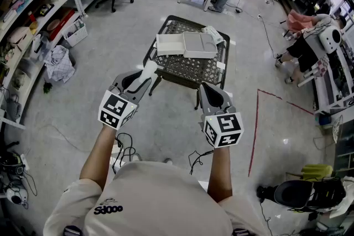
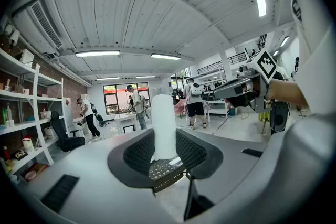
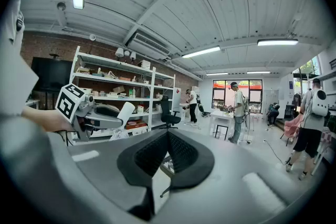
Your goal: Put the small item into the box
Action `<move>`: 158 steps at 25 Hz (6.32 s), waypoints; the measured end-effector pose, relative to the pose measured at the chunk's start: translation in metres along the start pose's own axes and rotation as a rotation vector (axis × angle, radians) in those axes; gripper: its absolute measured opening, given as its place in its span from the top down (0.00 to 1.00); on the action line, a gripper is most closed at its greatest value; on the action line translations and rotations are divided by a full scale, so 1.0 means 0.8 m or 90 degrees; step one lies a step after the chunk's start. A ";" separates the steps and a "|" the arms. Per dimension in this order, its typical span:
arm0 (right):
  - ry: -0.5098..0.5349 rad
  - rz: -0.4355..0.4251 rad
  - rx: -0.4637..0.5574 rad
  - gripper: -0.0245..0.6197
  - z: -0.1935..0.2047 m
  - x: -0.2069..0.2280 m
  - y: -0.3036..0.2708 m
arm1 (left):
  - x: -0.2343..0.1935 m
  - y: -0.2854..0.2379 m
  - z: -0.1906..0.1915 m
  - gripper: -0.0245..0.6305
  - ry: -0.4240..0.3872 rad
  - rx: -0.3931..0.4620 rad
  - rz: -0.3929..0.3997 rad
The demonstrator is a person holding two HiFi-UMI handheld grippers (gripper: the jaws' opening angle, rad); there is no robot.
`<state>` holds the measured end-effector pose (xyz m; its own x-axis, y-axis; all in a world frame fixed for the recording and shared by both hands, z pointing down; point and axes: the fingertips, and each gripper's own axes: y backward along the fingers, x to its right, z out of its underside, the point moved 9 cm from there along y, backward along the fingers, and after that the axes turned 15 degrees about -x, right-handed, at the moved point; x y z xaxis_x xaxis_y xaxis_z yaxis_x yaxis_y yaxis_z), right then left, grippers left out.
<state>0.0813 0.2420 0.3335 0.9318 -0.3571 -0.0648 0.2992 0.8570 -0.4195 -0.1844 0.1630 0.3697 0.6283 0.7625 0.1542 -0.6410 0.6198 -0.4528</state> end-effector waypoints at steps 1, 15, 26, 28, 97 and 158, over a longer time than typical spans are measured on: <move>0.000 -0.001 0.001 0.95 0.002 0.003 0.001 | 0.003 -0.002 -0.001 0.77 -0.001 0.000 -0.001; 0.016 -0.039 -0.009 0.95 0.035 0.064 0.029 | 0.079 -0.021 -0.011 0.77 0.014 -0.027 -0.041; -0.016 -0.048 -0.006 0.95 0.062 0.079 0.038 | 0.102 -0.025 -0.004 0.77 0.018 -0.045 -0.052; -0.025 -0.052 0.000 0.95 0.065 0.085 0.039 | 0.105 -0.033 -0.005 0.77 0.020 -0.045 -0.050; -0.126 -0.159 -0.012 0.95 -0.098 0.208 -0.398 | -0.293 -0.353 -0.014 0.77 0.077 -0.093 0.011; -0.232 -0.219 -0.279 0.95 0.098 0.364 -0.542 | -0.228 -0.738 0.186 0.71 0.060 -0.622 0.056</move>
<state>0.2394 -0.2042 0.5674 0.8306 -0.3694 0.4166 0.5529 0.4584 -0.6959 0.0139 -0.3145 0.7394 0.6555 0.7544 0.0334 -0.0673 0.1024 -0.9925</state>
